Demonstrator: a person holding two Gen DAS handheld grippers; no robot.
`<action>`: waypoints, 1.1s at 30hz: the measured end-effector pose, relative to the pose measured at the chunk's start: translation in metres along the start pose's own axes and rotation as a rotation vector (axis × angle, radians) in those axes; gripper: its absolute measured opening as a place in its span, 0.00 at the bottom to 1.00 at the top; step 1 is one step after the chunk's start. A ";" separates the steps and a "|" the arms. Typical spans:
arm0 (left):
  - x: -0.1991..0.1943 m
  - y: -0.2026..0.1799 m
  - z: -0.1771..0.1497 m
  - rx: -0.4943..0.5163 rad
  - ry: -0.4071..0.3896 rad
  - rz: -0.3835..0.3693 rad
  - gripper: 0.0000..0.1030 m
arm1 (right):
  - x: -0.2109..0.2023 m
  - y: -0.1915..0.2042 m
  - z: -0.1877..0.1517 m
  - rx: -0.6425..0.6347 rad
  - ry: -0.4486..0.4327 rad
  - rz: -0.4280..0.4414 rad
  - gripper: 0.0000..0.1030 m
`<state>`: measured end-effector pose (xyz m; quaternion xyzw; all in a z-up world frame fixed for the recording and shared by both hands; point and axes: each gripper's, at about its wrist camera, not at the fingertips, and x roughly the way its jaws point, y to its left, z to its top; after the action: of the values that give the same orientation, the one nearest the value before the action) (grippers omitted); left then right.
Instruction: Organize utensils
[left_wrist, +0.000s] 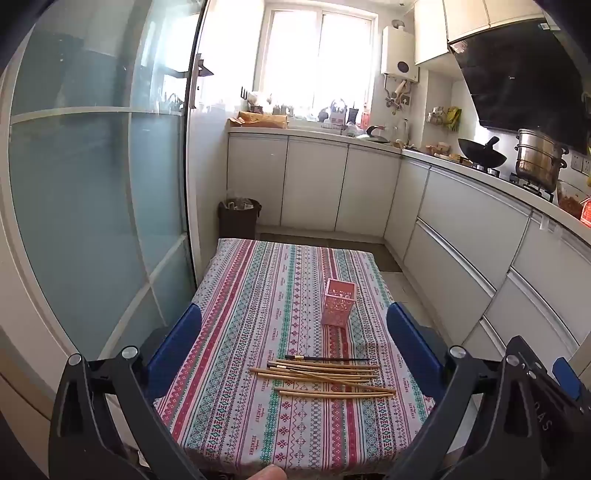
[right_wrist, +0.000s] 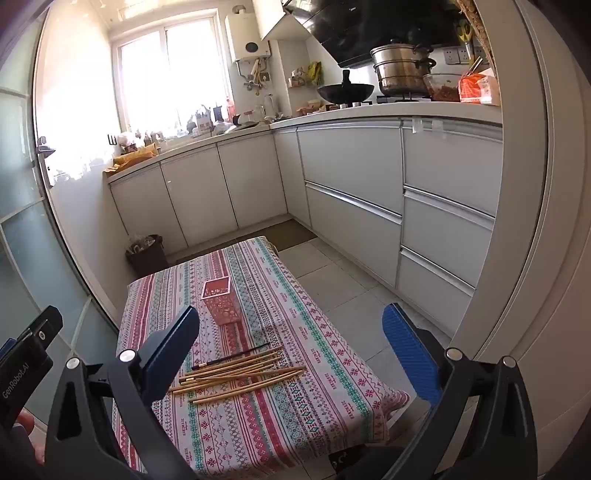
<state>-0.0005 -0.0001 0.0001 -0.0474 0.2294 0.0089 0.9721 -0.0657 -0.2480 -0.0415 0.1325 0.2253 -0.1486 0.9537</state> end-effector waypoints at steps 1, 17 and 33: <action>0.000 0.000 0.000 -0.002 -0.001 0.000 0.93 | -0.001 0.000 0.001 -0.002 -0.003 -0.001 0.94; -0.007 0.007 0.006 -0.014 -0.013 -0.006 0.93 | -0.012 0.011 0.007 -0.058 -0.031 0.000 0.94; -0.023 0.006 0.006 -0.031 -0.063 0.038 0.93 | -0.018 0.023 0.014 -0.120 -0.058 -0.031 0.94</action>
<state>-0.0185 0.0064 0.0150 -0.0577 0.1996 0.0326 0.9776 -0.0677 -0.2274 -0.0164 0.0673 0.2082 -0.1536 0.9636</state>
